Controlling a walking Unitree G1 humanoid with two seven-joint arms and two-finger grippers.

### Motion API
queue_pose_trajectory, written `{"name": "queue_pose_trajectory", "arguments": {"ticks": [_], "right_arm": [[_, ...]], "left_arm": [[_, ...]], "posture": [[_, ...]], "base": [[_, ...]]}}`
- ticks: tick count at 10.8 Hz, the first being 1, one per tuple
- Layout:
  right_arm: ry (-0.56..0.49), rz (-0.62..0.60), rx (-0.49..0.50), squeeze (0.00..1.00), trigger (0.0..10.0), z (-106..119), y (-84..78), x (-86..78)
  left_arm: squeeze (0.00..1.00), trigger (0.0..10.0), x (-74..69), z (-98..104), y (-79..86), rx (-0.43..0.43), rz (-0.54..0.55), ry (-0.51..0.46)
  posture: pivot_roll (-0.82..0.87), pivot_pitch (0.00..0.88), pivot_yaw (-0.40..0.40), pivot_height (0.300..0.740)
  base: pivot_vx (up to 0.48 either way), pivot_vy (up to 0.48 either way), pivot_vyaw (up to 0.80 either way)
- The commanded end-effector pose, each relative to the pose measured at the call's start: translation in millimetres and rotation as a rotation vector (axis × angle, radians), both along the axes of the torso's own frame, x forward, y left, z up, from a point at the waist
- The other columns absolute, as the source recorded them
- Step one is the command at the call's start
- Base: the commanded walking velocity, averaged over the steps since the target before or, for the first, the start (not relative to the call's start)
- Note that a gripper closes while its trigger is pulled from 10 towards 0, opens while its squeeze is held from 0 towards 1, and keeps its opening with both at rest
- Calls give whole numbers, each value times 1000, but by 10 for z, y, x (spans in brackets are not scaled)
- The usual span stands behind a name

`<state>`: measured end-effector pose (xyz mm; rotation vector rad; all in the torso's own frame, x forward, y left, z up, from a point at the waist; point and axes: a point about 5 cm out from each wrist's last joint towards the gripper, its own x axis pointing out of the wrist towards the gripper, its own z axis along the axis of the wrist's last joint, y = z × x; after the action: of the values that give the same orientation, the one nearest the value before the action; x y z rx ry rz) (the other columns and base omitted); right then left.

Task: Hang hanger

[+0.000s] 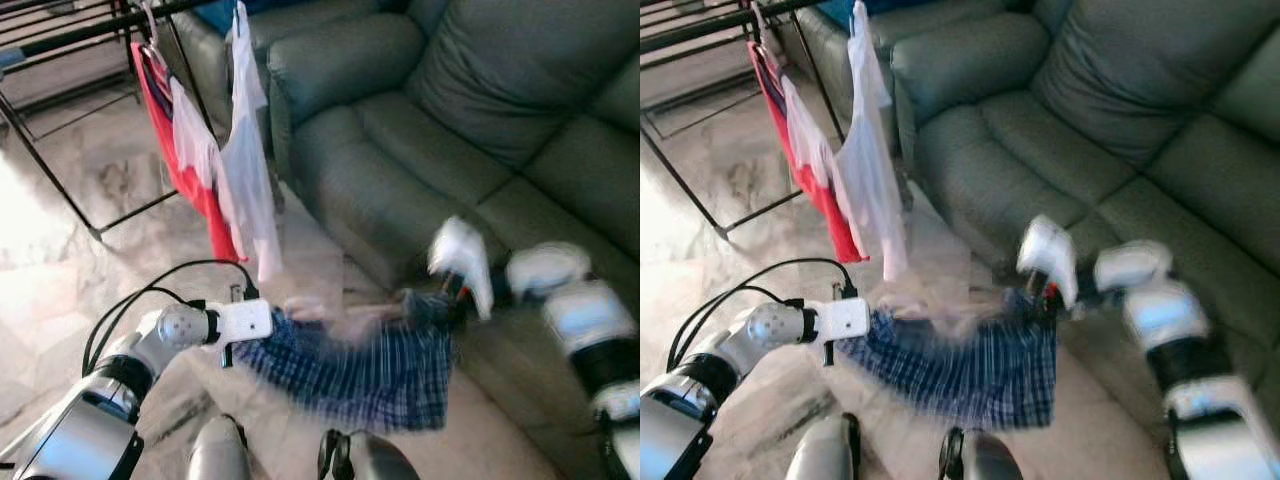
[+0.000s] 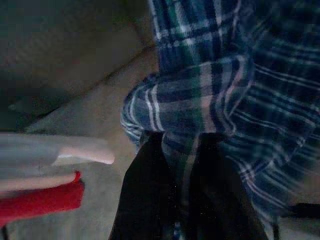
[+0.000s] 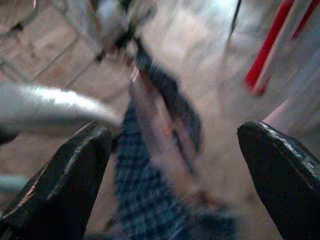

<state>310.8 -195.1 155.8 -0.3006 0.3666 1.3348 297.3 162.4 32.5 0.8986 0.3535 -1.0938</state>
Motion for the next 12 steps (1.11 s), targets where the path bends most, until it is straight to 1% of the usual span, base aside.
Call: {"name": "queue_pose_trajectory", "arguments": {"ticks": [1,2,3,4,5,6,7,8,9,12], "right_arm": [[-42,-41,-9,1000,10000,39,-142,32],[-47,-76,45,1000,10000,75,-169,41],[-30,-93,140,1000,10000,111,-165,4],[-47,-113,87,1000,10000,42,-225,-37],[-15,-90,47,1000,10000,-30,-288,-98],[-23,-80,-56,1000,10000,-182,-351,-134],[0,6,-150,1000,10000,-349,-326,-234],[0,54,-192,12,10000,-414,-296,-262],[-31,97,-221,0,10000,-433,-237,-241],[-158,234,-333,0,10000,-390,-50,-77]], "left_arm": [[0,0,14,-13,67,27,38,-2],[0,0,18,-13,74,24,49,-2],[0,0,22,-7,71,19,49,-3],[0,0,35,6,63,15,48,-8],[0,0,43,20,54,15,37,-17],[0,0,57,61,6,-4,4,-34],[0,0,38,77,-75,-25,-49,-35],[0,0,23,87,-134,-36,-87,-33],[0,0,16,95,-176,-42,-110,-35],[0,0,-34,63,-246,-29,-175,-18]], "posture": [[30,123,-93,740],[25,124,-92,740],[25,124,-92,740],[27,126,-88,740],[23,129,-86,740],[21,130,-85,740],[20,131,-85,740],[20,131,-85,740],[26,135,-82,740],[36,138,-84,740]], "base": [[0,0,0],[0,0,0],[0,0,0],[0,0,0],[0,0,0],[0,0,0],[0,0,0],[0,0,0],[0,0,0],[0,0,0]]}}
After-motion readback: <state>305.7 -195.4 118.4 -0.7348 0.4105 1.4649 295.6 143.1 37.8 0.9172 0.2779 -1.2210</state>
